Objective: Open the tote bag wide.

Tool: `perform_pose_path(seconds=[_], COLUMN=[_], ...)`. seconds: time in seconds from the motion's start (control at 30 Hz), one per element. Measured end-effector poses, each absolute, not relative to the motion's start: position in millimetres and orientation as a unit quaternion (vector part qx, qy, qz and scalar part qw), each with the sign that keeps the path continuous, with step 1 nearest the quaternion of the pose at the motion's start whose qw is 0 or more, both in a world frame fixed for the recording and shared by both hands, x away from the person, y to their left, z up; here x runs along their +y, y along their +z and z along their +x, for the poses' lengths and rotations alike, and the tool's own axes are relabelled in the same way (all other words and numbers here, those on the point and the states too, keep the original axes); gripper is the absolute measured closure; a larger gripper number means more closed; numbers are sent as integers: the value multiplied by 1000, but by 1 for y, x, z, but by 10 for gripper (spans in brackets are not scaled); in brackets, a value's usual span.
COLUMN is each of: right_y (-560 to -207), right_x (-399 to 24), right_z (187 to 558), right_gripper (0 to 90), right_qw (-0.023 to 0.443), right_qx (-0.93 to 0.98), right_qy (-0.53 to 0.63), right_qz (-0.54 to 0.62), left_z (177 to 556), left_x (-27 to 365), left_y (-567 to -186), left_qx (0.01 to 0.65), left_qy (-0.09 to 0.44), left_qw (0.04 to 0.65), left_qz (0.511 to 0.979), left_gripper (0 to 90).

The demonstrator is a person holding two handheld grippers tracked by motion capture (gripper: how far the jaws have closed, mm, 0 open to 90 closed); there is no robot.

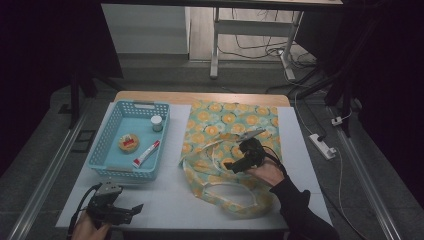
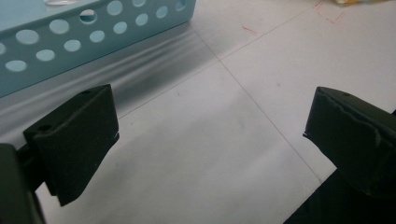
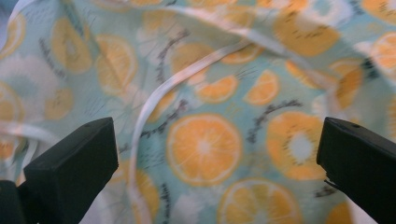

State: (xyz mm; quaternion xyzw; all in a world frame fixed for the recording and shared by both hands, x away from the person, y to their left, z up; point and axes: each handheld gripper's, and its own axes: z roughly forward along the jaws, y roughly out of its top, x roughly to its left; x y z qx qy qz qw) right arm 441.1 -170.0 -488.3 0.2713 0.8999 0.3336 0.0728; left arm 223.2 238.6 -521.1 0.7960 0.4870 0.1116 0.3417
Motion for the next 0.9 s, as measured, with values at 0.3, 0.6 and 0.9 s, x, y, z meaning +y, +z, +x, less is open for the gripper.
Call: perform_pose_path(seconds=[0.3, 0.6, 0.9], right_y=[-510, -527, -521], right_x=[-164, -162, -165], right_z=[430, 423, 416], right_gripper=[0, 0, 253], right_qw=[68, 89, 81], right_qx=[915, 928, 932], right_qy=[307, 280, 294], right_qz=[253, 228, 199], left_z=[223, 223, 223], left_x=[238, 238, 238], left_y=[-521, -521, -521], left_qx=[486, 485, 484], left_qy=[112, 113, 114], left_qw=[341, 341, 340], left_qz=[797, 797, 798], left_gripper=[31, 32, 32])
